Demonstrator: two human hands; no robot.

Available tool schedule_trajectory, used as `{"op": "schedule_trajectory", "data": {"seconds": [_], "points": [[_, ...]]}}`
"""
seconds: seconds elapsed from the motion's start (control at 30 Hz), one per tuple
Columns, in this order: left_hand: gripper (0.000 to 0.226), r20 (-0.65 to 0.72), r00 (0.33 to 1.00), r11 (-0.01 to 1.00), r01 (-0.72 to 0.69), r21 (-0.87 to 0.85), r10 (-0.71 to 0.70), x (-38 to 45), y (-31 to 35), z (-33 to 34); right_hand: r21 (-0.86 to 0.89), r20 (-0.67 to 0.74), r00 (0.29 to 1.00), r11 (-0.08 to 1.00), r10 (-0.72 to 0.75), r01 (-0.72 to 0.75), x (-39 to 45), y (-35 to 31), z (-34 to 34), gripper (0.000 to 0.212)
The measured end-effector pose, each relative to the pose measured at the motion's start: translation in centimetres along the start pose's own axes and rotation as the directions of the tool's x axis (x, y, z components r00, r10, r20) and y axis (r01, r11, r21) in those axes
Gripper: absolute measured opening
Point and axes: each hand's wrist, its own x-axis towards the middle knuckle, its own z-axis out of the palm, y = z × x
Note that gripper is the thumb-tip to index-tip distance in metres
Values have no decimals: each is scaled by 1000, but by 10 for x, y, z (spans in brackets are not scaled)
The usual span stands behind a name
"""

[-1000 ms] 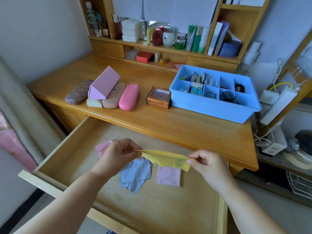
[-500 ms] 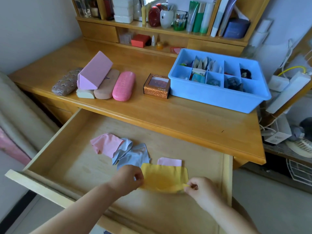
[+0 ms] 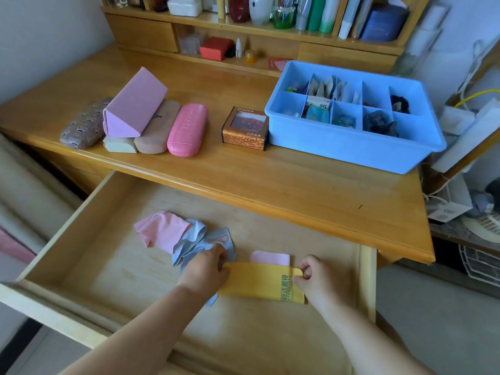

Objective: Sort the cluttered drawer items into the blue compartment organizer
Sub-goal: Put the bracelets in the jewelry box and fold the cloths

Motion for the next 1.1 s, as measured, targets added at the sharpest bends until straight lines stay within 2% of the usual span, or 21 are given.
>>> {"op": "schedule_trajectory", "data": {"seconds": [0.07,0.17,0.27,0.33,0.4,0.5,0.57,0.63,0.7,0.77,0.87,1.0,1.1], "points": [[25,17,1000,1000,4,-6,-4,2,0,0,-75,21,999,996,-44,45,1,-1,1,25],[17,102,995,996,-16,87,7,6,6,-5,-207,48,995,973,-91,99,2,-7,-1,17],[9,149,989,996,-23,86,10,4,11,-12,-226,74,994,969,-81,96,0,-10,-5,18],[21,108,994,1000,-13,22,11,0,11,-17,-105,72,996,992,-55,62,-2,-6,-11,16],[23,95,995,984,11,-178,6,-6,10,-23,133,100,995,991,-28,15,-6,-1,-18,15],[18,111,993,864,97,-495,-48,-16,10,-29,467,186,982,878,19,-105,-17,2,-27,20],[17,91,992,806,126,-578,-90,-21,13,-28,587,228,972,789,54,-182,-24,1,-29,25],[17,66,989,775,146,-615,-134,-25,18,-24,614,233,970,763,66,-199,-29,0,-30,26],[19,8,985,774,142,-617,-174,-30,24,-20,589,173,983,793,66,-157,-33,-3,-29,26],[21,-97,977,822,104,-560,-190,-36,34,-18,494,70,997,866,41,-70,-38,-8,-29,24],[23,-200,964,829,33,-559,-173,-49,58,-15,361,-48,996,929,-73,86,-49,-21,-31,21],[17,-197,973,729,-46,-683,-123,-69,93,-8,342,-119,963,900,-244,270,-66,-41,-31,25],[14,-139,986,635,-50,-771,-91,-80,109,-4,396,-133,945,858,-298,326,-74,-49,-30,31]]}}
